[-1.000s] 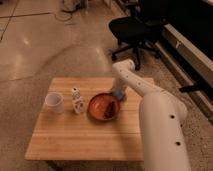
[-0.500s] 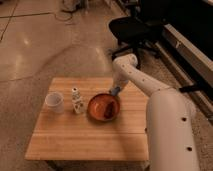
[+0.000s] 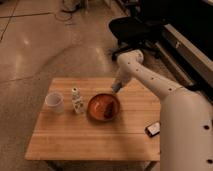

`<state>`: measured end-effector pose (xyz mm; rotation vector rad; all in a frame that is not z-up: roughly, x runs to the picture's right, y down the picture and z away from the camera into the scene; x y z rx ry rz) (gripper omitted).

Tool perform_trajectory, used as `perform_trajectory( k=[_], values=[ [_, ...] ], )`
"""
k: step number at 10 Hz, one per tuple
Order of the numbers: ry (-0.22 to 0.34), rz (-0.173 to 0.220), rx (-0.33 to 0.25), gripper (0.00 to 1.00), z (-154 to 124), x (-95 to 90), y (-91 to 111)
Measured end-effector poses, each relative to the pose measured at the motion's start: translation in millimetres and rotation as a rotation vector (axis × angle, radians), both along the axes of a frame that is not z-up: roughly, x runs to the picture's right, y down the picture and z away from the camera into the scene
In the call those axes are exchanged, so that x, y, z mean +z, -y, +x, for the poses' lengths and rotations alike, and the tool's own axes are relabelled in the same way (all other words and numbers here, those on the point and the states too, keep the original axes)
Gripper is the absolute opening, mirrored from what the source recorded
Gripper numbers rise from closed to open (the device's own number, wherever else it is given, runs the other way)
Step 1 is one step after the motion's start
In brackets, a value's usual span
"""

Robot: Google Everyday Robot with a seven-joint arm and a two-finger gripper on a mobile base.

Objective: Place the white sponge in the ceramic cup

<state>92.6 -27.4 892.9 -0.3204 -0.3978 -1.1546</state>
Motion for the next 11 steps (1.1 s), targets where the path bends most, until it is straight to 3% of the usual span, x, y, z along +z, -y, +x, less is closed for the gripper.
perform_trajectory(
  k=[4,7,8,11],
  values=[
    [0.049,-0.094,-0.038,0.0,-11,-72.9,-46],
    [0.105,-0.161,-0.05,0.0,-29,-122.9,-69],
    [0.144,-0.199,-0.059,0.0,-44,-142.2,-82],
    [0.229,-0.286,-0.105,0.0,-87,-172.6,-110]
  ],
)
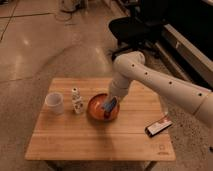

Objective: Place the white sponge in the ceramic cup

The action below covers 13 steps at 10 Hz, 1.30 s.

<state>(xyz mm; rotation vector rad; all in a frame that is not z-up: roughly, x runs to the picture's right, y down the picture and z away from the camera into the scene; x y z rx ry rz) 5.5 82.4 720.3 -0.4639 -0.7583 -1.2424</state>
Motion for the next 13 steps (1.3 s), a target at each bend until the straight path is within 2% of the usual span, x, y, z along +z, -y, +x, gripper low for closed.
perform_trajectory(
  k=[1,3,6,9,11,13],
  values=[
    [0.034,-0.024,-0.031,0.0,-20,-13.4,-8],
    [0.075,-0.023,-0.089,0.0,-51,-36.5,-11],
    [0.119,0.018,-0.16,0.0,-83,-67.0,-7],
    [0.173,0.078,-0.227,0.0,-125,-97.5,-1],
    [0.207,0.111,-0.267,0.0,-153,-112.2,0],
    [0.23,0.142,-0.292,0.0,-179,-113.9,2]
  ],
)
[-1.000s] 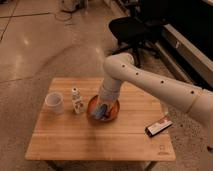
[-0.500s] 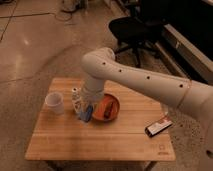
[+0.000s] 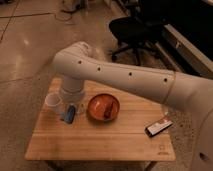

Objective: Place the white sponge in the ceramic cup

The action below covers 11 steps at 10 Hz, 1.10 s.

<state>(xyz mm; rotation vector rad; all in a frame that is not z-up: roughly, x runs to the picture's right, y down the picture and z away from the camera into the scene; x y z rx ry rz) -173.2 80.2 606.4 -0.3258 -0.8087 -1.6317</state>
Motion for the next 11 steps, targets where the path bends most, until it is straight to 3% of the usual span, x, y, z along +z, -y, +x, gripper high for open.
perform_trajectory(
  k=[4,8,11],
  values=[
    [-0.005,0.056,0.001,0.0,-36,47.4,18],
    [-0.081,0.084,0.048,0.0,-45,101.9,55],
    [-0.113,0.091,0.068,0.0,-51,114.7,74]
  ],
)
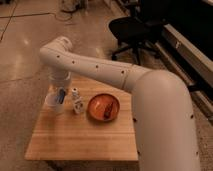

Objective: Place the white sponge in the ceramic cup

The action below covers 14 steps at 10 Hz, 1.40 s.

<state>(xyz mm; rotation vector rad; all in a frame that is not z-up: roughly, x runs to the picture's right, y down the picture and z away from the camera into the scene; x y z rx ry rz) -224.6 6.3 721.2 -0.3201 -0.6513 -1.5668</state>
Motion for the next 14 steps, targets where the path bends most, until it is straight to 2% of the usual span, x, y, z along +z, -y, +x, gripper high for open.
perform_trajectory(
  k=[2,12,14],
  values=[
    [0.004,-0.003,-0.004,0.0,-10.8,-2.9,2.3],
    [0.003,-0.004,-0.002,0.0,-9.4,-2.2,2.5],
    [0.021,-0.002,-0.007,0.0,-14.6,-2.7,7.9]
  ],
)
